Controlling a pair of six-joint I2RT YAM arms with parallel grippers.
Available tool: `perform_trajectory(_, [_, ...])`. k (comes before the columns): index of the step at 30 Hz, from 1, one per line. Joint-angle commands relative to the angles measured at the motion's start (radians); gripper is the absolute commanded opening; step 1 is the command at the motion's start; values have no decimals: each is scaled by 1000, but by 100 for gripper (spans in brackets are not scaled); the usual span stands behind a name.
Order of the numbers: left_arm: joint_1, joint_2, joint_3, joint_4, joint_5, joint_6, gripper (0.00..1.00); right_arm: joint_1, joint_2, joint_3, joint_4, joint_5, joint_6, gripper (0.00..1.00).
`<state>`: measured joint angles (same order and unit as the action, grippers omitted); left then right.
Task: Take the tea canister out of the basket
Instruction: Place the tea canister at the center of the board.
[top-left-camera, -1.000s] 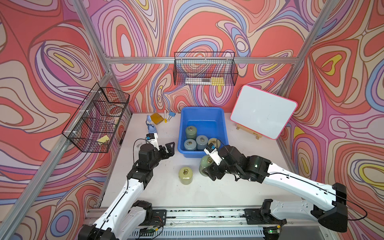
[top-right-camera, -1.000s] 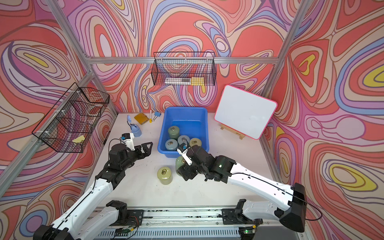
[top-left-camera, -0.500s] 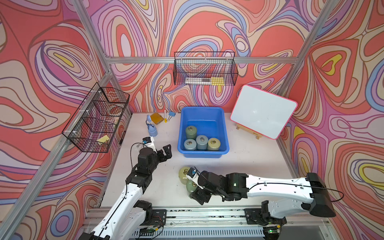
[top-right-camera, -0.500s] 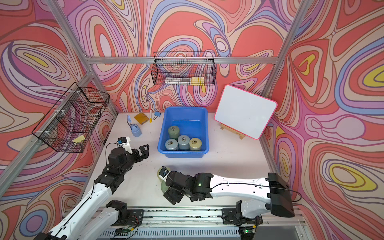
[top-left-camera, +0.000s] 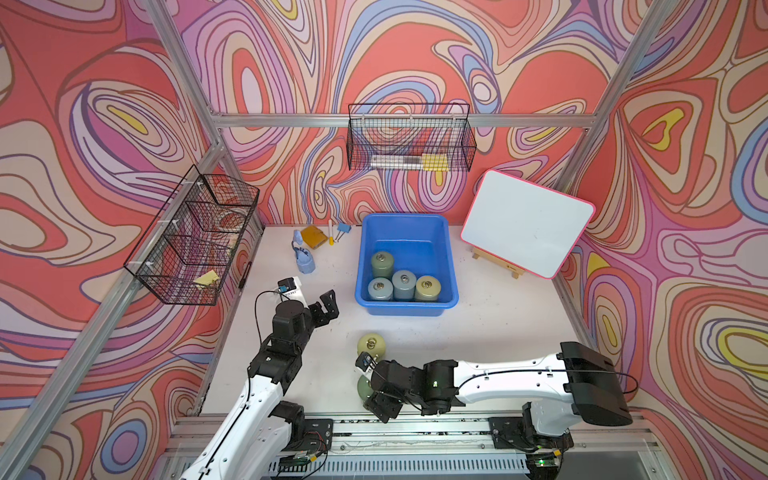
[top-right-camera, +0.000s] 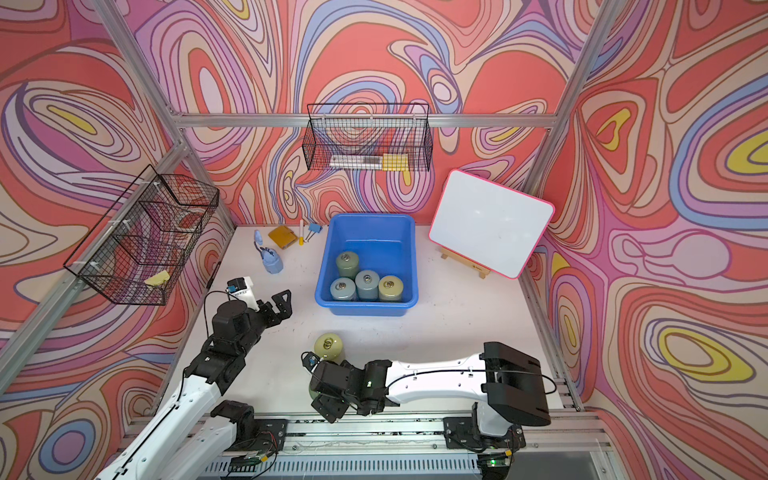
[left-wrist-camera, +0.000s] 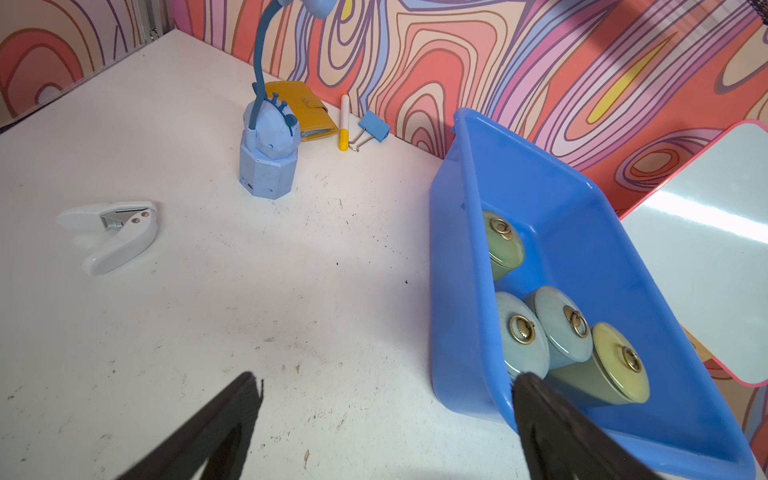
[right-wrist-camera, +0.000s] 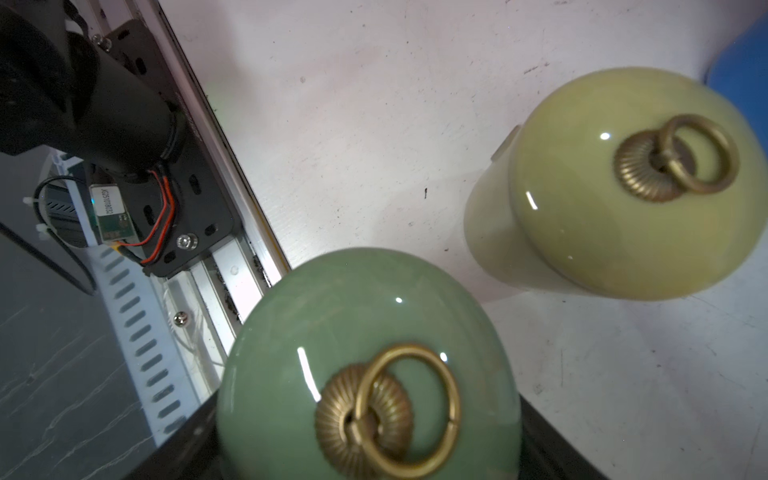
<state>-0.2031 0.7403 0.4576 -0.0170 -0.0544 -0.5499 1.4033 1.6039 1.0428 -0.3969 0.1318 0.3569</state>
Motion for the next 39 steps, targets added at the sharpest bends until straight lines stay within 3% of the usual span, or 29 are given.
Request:
perform_trajectory(1, [5,-10,-11,-14,-13,4,99,6,8,14,100,20,14,58])
perform_trajectory(18, [5,-11,-13,-13,-12,2,99,6,70,7,117,-5,27,63])
perform_trajectory(25, [5,-13,-15,-14,-13,1,99,10,85,4,102,-26,41,74])
perform_trajectory(28, [5,-12,-14,-12,-9,2,99,14,91,6,93,-34,43,93])
perform_trajectory(39, [5,-5,-14,9,39,9,99,14,29,21,18,-19,51,96])
